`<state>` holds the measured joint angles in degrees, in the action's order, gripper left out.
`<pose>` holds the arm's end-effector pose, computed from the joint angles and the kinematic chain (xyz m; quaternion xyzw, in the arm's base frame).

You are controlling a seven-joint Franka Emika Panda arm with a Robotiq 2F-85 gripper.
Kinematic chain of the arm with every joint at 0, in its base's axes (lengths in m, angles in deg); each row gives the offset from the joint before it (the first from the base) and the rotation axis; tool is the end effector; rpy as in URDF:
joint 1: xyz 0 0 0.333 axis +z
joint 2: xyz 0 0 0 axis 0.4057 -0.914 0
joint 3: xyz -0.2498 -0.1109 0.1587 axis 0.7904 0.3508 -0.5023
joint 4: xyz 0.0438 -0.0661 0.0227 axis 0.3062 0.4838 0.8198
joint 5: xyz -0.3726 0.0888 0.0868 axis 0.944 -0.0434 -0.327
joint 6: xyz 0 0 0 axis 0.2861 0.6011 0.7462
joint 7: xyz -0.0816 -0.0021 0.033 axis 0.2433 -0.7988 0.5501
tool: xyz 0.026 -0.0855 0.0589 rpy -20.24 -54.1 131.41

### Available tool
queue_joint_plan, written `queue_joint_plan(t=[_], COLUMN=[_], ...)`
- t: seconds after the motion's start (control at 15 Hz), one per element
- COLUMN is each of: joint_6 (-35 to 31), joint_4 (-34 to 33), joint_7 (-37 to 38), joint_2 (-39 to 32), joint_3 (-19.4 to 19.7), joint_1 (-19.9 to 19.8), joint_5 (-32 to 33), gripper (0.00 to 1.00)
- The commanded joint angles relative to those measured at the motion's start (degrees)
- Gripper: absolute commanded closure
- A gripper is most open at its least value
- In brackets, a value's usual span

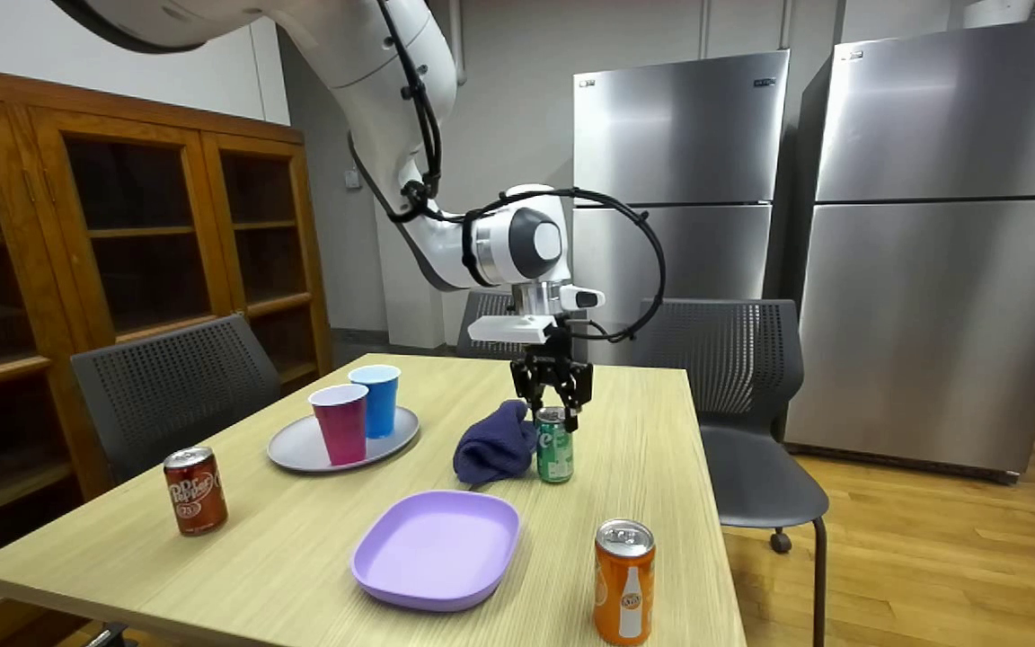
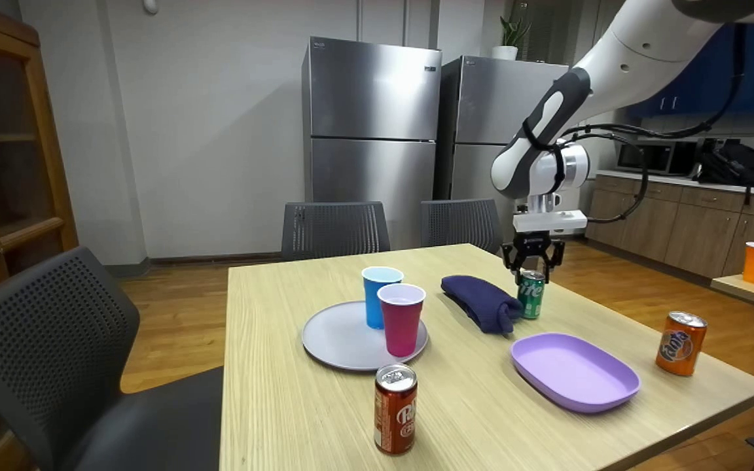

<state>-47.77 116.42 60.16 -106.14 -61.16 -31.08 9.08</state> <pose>0.6668 -0.1927 0.1667 0.9742 -0.2127 -0.0273 0.0706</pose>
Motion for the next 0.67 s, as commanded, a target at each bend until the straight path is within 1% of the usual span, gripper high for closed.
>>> queue_joint_plan(t=[0.0, 0.2, 0.6], joint_6=[1.88, 3.25, 2.03], joint_4=[4.91, 7.79, 16.44], joint_7=[-3.23, -6.23, -14.05], joint_2=[6.31, 9.91, 17.69], joint_3=[-1.04, -1.41, -3.15], joint_1=[-0.78, -0.91, -0.76], joint_5=[-0.32, 0.02, 0.75], gripper=[0.6, 0.6, 0.6])
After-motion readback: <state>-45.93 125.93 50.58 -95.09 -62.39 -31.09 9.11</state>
